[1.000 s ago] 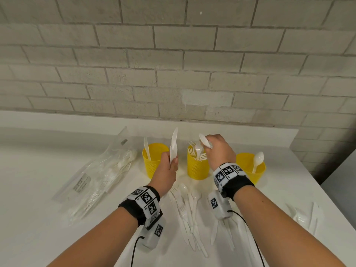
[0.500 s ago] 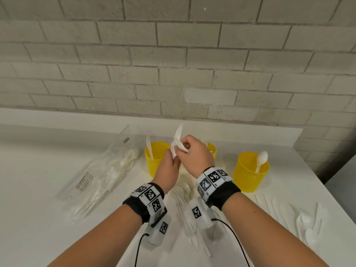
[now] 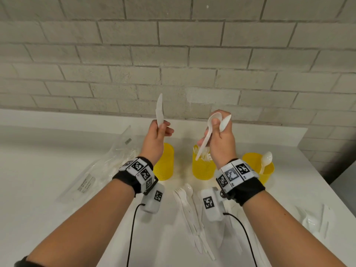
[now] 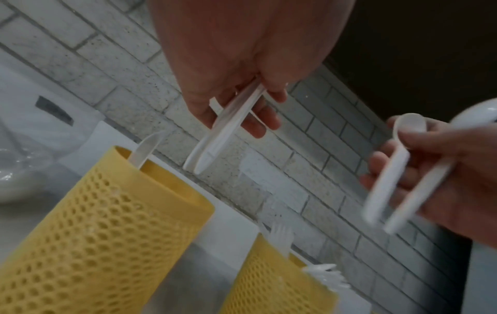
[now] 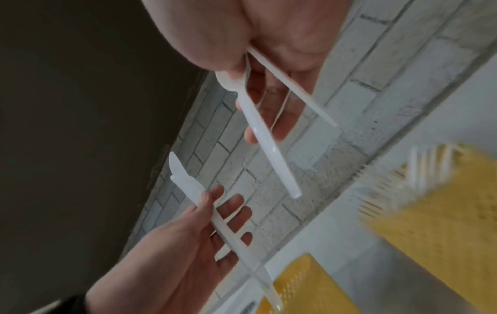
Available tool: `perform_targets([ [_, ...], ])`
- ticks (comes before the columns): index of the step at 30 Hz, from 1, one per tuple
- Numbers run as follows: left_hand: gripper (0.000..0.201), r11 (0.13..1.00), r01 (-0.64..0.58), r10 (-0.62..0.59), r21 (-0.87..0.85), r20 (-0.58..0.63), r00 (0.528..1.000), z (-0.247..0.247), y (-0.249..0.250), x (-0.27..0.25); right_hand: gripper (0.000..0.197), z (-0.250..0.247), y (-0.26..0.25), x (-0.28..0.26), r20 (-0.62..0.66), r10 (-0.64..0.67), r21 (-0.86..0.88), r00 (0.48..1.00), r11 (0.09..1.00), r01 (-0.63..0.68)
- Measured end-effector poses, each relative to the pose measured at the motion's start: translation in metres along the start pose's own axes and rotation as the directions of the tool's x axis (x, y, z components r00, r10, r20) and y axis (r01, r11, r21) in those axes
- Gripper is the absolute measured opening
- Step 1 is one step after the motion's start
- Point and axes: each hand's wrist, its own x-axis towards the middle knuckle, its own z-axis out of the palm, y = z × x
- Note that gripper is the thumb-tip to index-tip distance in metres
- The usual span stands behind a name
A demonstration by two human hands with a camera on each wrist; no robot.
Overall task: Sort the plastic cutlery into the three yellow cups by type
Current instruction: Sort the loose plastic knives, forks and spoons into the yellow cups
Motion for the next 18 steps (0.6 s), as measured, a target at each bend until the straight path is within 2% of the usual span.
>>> perform_targets([
  [2,0.016,0.998,0.045,-0.046,0.044,0.012,0.999,0.001,-0.008,0.005,0.029,-0.001,0.011,-0.006,0.008,0.009,-0.023,1.000,1.000,-0.008],
  [6,0.015,0.970,0.175,-0.186,0.169,0.049,0.981,0.002,-0.029,0.006,0.019,-0.008,0.031,-0.011,0.000,-0.070,-0.031,0.998,0.997,0.070],
  [10,0.032,0.936,0.191,-0.210,0.297,0.033,0.977,-0.001,-0.032,0.003,0.026,-0.025,0.038,-0.007,-0.015,0.018,-0.085,1.000,0.996,-0.019],
  [12,0.039,0.923,0.132,-0.150,0.362,0.022,0.988,-0.003,-0.025,-0.001,0.020,-0.035,0.039,-0.007,0.004,0.027,-0.125,1.000,0.992,-0.026],
  [14,0.045,0.871,0.048,-0.055,0.489,0.000,0.998,-0.001,-0.016,-0.008,0.004,-0.047,0.036,-0.006,-0.029,-0.001,-0.100,1.000,0.995,-0.002],
  [16,0.048,0.802,-0.050,0.072,0.595,-0.014,0.997,0.004,-0.003,-0.021,0.012,-0.062,0.029,0.001,-0.121,-0.032,-0.033,0.992,0.999,0.028],
  [18,0.043,0.759,-0.151,0.178,0.633,0.021,0.984,0.012,0.005,-0.038,0.015,-0.078,0.022,0.010,-0.211,-0.037,0.042,0.977,0.998,0.047],
])
